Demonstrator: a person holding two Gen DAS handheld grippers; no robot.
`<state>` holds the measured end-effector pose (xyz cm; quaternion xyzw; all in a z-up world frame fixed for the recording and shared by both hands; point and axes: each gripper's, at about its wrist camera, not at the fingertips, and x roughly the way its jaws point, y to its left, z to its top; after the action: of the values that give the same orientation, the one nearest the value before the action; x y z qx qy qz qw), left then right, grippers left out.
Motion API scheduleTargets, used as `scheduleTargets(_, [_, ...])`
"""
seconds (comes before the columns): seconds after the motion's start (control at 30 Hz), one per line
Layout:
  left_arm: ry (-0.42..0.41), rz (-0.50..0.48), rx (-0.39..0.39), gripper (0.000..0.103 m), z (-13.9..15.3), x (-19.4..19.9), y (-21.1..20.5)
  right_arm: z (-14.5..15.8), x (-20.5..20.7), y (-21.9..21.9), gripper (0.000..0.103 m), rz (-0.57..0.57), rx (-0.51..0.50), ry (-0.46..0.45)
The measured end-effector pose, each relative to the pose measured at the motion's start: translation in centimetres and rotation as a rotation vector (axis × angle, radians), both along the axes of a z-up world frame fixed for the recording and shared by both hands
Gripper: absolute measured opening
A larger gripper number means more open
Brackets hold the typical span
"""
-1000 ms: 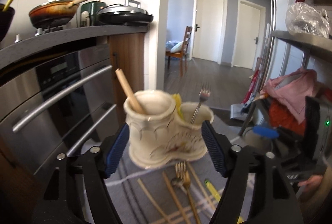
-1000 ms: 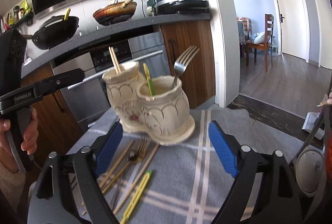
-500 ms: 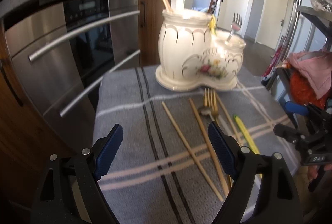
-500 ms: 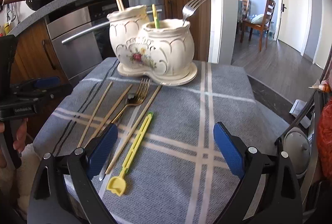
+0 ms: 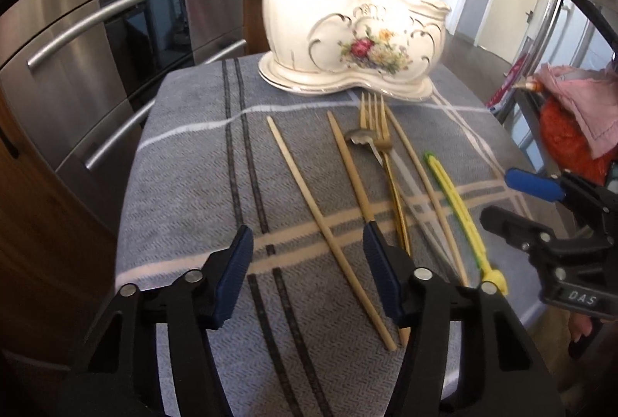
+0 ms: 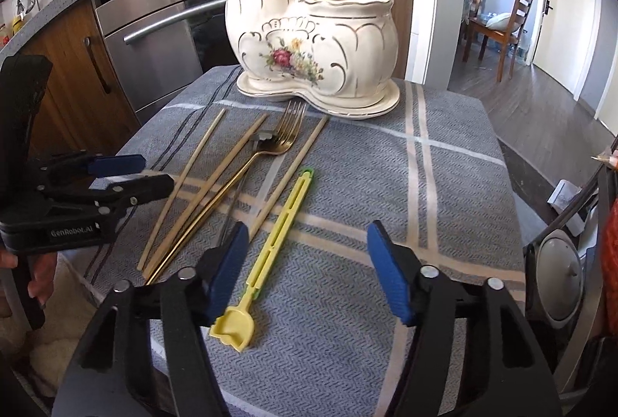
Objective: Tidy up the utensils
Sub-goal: 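Move both open tools back toward the remaining utensils on the cloth, then grasp a wooden chopstick with the left tool while the right grasps a yellow scoop utensil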
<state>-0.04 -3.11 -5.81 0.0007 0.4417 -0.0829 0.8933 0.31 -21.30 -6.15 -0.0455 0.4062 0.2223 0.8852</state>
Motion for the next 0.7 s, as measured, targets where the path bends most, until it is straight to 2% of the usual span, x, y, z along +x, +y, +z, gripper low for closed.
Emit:
scheduleTargets(0.1, [0.014, -0.016, 0.027, 0.04, -0.4, 0.1, -0.7, -0.3, 0.2, 0.2, 0.05, 0.008, 0.016, 0.028])
scheduleTargets(0.13, [0.019, -0.019, 0.03, 0.035, -0.6, 0.1, -0.7, -0.3, 0.3, 0.4, 0.045, 0.011, 0.017, 0.036])
scheduleTargets(0.27, [0.016, -0.025, 0.037, 0.027, -0.8, 0.1, -0.6, -0.7, 0.7, 1.2, 0.037, 0.015, -0.005, 0.044])
scheduleTargets(0.4, [0.024, -0.061, 0.034, 0.005, -0.6, 0.0, -0.7, -1.2, 1.1, 1.8, 0.03, 0.024, -0.008, 0.067])
scheduleTargets(0.47, [0.024, -0.068, 0.048, 0.005, -0.5, -0.1, -0.5, -1.5, 1.3, 1.9, 0.025, 0.029, -0.008, 0.078])
scheduleTargets(0.53, [0.026, -0.076, 0.051, 0.003, -0.5, -0.2, -0.4, -1.7, 1.2, 1.9, 0.014, 0.036, -0.014, 0.077])
scheduleTargets(0.7, [0.048, -0.06, 0.077, 0.001, -0.4, -0.4, 0.4, -1.5, 1.3, 1.6, 0.01, 0.03, -0.056, 0.071])
